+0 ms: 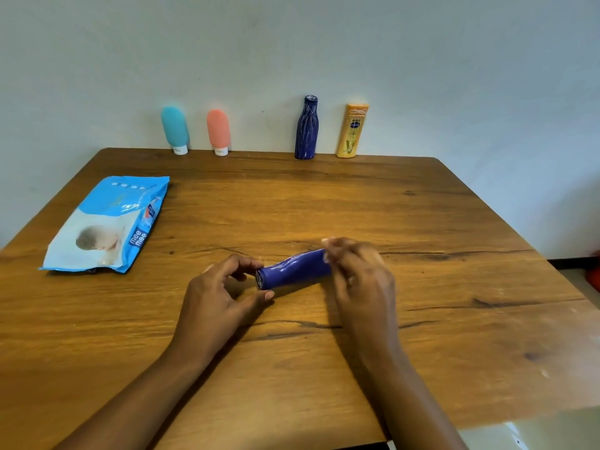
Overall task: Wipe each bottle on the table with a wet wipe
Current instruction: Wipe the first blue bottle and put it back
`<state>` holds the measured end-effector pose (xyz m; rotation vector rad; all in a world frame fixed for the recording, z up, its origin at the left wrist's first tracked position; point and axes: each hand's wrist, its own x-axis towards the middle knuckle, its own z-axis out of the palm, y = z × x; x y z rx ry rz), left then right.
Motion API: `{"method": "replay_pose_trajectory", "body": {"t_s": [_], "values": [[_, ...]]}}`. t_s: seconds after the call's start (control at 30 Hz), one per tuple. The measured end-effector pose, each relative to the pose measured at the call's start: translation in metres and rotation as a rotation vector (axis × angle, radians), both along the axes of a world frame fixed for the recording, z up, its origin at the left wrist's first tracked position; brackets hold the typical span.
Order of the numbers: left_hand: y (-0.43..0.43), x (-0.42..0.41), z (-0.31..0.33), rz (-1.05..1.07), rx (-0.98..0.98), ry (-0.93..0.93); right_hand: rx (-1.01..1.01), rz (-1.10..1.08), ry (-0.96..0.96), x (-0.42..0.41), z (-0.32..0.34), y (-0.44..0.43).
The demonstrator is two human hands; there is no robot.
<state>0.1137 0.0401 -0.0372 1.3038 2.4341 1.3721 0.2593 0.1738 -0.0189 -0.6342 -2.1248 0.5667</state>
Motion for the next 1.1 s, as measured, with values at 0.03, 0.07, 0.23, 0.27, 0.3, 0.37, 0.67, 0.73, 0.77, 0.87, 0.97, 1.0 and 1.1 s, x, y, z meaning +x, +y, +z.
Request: {"method": "replay_pose_trajectory", "body": {"t_s": [0.03,0.07,0.23,0.27,0.3,0.37,0.67,0.73,0.77,0.87,0.97,1.0,1.1], "values": [[0.000,0.000,0.000,-0.010,0.007,0.020,0.028,0.047,-0.022,-0.004,-0.001,-0.007],[0.000,-0.001,-0.001,-0.020,0.012,0.037,0.044,0.087,-0.040,-0.007,-0.002,-0.013],[-0.001,0.000,0.002,-0.082,0.101,0.086,0.138,0.179,-0.163,-0.017,0.000,-0.036],[-0.002,0.001,0.002,-0.098,0.118,0.111,0.167,0.192,-0.209,-0.017,0.001,-0.041],[-0.002,0.001,0.002,-0.112,0.134,0.136,0.197,0.191,-0.252,-0.017,0.002,-0.045],[-0.002,0.001,0.001,-0.131,0.160,0.172,0.224,0.127,-0.298,-0.014,0.003,-0.043],[0.000,0.003,0.002,-0.183,0.183,0.214,0.203,0.096,-0.344,-0.011,0.007,-0.052],[0.000,0.003,0.002,-0.182,0.173,0.214,0.139,0.005,-0.296,-0.009,0.005,-0.038],[0.000,0.003,0.001,-0.181,0.171,0.214,0.107,-0.039,-0.267,-0.008,0.005,-0.030],[0.000,0.003,0.001,-0.185,0.172,0.218,0.122,-0.050,-0.275,-0.010,0.005,-0.033],[0.000,0.003,0.001,-0.183,0.175,0.230,0.212,0.091,-0.323,-0.010,0.001,-0.052],[0.000,0.003,0.001,-0.184,0.173,0.230,0.206,0.105,-0.325,-0.009,0.000,-0.049],[0.000,0.003,0.002,-0.182,0.153,0.237,0.036,-0.014,-0.251,-0.003,0.001,-0.020]]}}
